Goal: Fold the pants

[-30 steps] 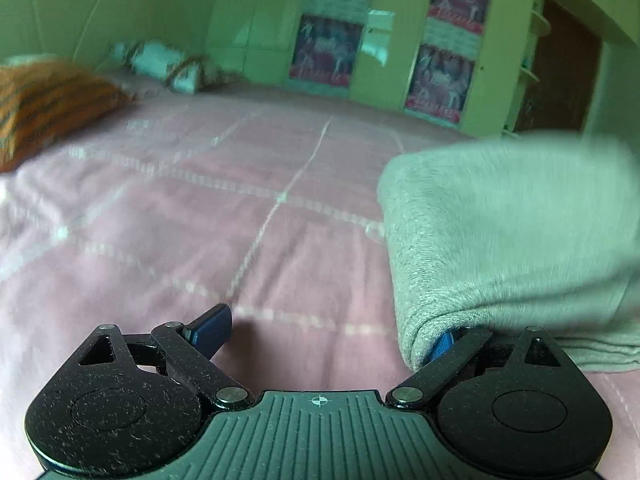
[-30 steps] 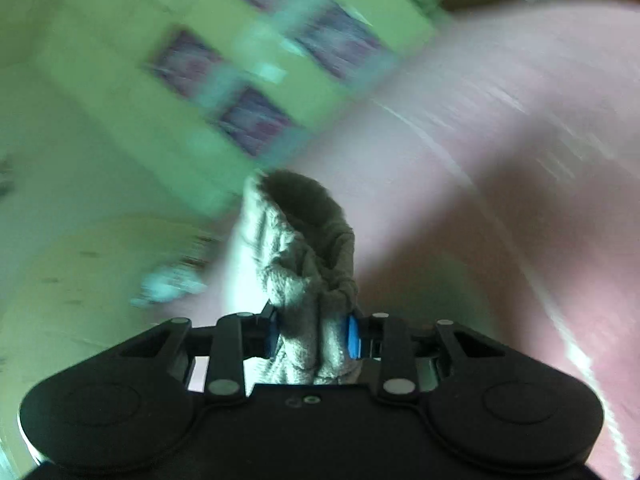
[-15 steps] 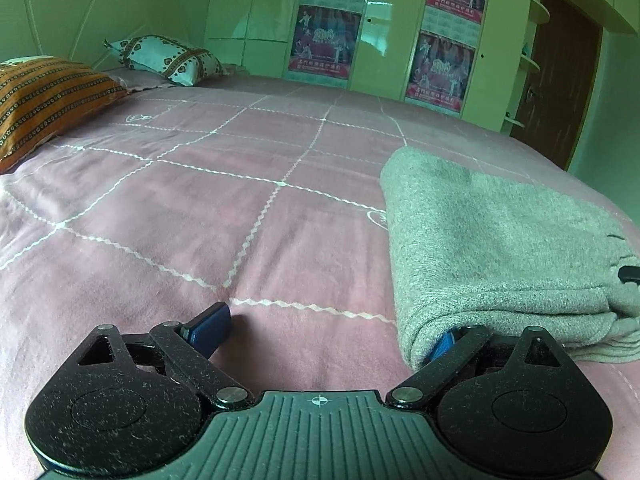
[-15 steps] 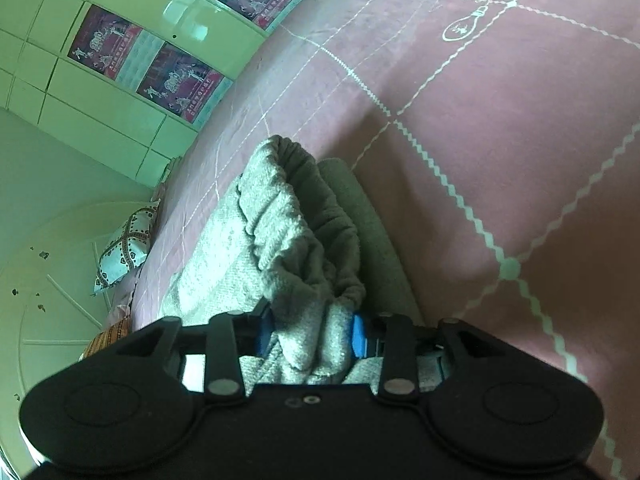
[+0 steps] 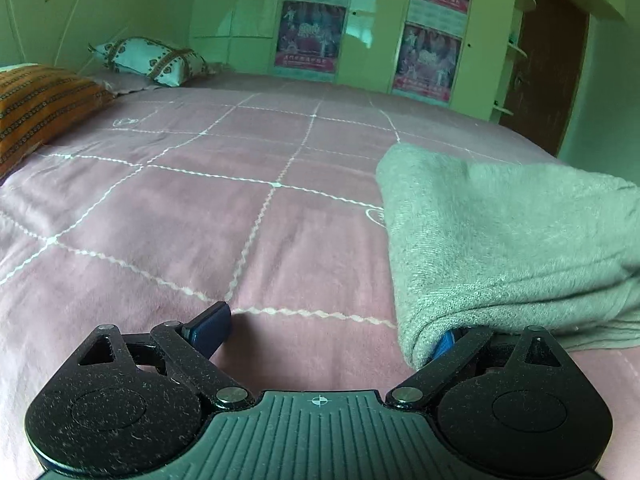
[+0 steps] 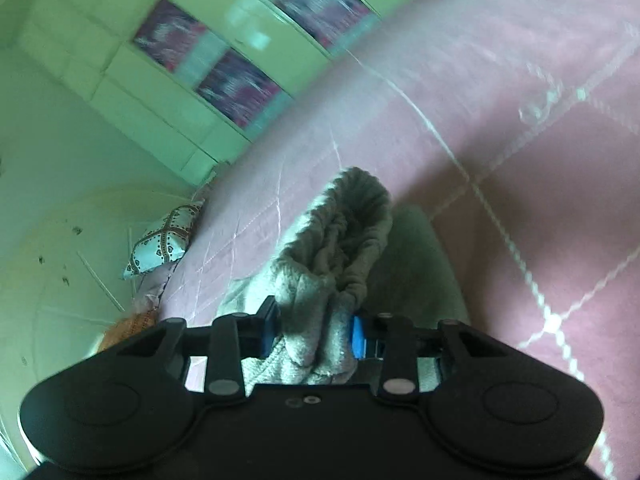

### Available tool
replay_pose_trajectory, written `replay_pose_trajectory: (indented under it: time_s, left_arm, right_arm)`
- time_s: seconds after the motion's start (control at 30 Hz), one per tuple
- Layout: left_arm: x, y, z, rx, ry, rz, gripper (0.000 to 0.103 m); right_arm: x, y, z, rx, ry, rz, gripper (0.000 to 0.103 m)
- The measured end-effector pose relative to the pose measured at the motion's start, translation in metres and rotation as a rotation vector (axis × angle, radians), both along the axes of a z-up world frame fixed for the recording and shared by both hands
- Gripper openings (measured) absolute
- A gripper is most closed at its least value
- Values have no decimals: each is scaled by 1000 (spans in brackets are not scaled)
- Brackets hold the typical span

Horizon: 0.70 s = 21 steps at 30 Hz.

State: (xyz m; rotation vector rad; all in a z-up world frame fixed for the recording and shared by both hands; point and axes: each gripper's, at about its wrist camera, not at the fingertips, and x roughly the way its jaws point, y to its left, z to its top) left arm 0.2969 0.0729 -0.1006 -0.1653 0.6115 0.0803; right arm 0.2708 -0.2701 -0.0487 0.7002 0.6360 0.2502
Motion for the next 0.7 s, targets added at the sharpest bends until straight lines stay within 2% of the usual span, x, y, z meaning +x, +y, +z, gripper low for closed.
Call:
replay_pose_trajectory:
  time_s: [0.03, 0.07, 0.1, 0.13, 0.2, 0.23, 0.37, 0.47, 0.53, 0.57, 0.63, 0.67, 0.7]
  left_arm:
    - [1, -1, 0, 7, 4, 0, 97]
    - [2, -3, 0, 14, 6, -5, 98]
    - [2, -5, 0, 25, 8, -8, 98]
    - [2, -4, 0, 20, 10, -7, 98]
    - [3, -2, -1, 8, 13, -4, 99]
    - [3, -3, -1, 14, 16, -6, 99]
    - [-1, -5, 7, 18, 31, -27, 99]
    - [-18, -2, 14, 43, 19, -85, 99]
    - [-32, 5, 21, 53, 8, -98, 99]
    - [-38, 9, 25, 60, 0, -96, 99]
    - [-45, 18, 36, 79, -27, -35, 99]
    - [-43, 21, 45, 67, -51, -22, 99]
    - [-37, 22, 54, 53, -78, -17, 99]
  right_arm:
    - [9, -4, -25, -6, 107, -22, 26]
    - [16, -16, -51, 90, 205, -48, 23]
    - [15, -27, -63, 185, 199, -74, 22]
    - [15, -26, -60, 170, 182, -68, 23]
    - [13, -12, -45, 60, 153, -41, 26]
    - [13, -10, -43, 45, 150, -37, 27]
    - [15, -20, -52, 129, 176, -28, 31]
    - [1, -32, -41, 130, 151, -20, 47]
    - [-16, -37, -28, 31, 109, -37, 54]
    - [-20, -42, -24, -27, 108, -74, 63]
    - [-34, -54, -12, -78, 46, -125, 42]
    - [-36, -56, -5, -79, 5, -111, 31]
    - [-34, -54, 4, -92, -20, -86, 30]
